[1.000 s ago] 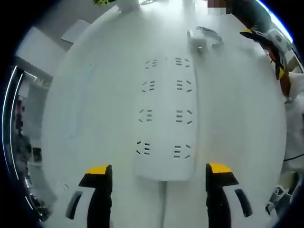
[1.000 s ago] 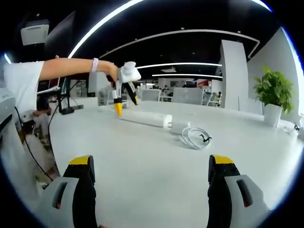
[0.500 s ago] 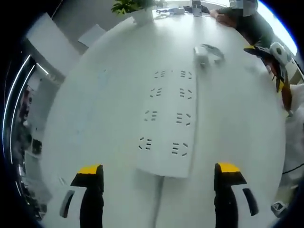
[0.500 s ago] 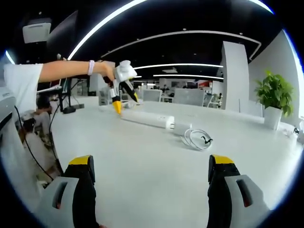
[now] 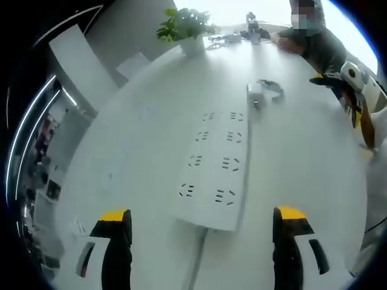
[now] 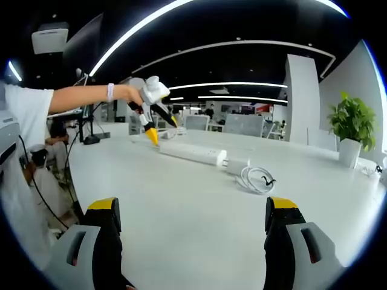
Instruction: Straighten the power strip on the desk, plug the charger into it
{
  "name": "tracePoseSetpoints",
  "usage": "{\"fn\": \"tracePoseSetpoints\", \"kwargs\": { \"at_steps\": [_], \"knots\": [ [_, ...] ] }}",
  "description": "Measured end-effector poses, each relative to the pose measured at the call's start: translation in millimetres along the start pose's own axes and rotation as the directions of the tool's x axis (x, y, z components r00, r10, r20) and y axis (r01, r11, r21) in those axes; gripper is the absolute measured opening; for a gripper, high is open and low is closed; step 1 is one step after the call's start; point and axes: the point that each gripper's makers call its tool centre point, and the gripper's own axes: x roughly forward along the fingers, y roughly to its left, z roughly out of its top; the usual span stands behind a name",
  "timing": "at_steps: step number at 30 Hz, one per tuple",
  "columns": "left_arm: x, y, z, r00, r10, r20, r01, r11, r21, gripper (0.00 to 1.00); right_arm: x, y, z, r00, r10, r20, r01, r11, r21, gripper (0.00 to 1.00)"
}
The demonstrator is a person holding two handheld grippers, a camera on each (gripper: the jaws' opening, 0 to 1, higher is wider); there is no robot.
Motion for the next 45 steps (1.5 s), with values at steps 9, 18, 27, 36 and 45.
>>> {"fn": "tracePoseSetpoints", "kwargs": {
  "at_steps": [9,18,27,36,45],
  "knots": [
    [-17.6,7.1,1.6,0.992,0.08,0.102,-0.073,0.995,-0.075,0.99,2.2,2.2,-0.6,1.0,0.008,0.003,-0.008,1.0,0.003,0.99],
    [-47.7,2.9,10.4,0.954,0.187,0.233,-0.155,0.976,-0.151,0.99,2.0,0.9,2.4,1.0,0.008,0.017,-0.008,1.0,0.009,0.99],
    [-73.1,-15.3,11.1,0.916,0.242,0.321,-0.199,0.967,-0.161,0.99,3.8,2.3,1.2,1.0,0.016,0.017,-0.016,1.0,0.012,0.99],
    [-101.5,-27.8,13.9,0.873,0.288,0.394,-0.235,0.956,-0.177,0.99,4.2,3.1,1.7,1.0,0.023,0.019,-0.024,1.0,0.015,0.99],
    [-118.5,-37.9,9.3,0.842,0.317,0.436,-0.26,0.948,-0.186,0.99,2.8,2.7,0.6,1.0,0.023,0.019,-0.023,0.999,0.023,0.99]
  ]
}}
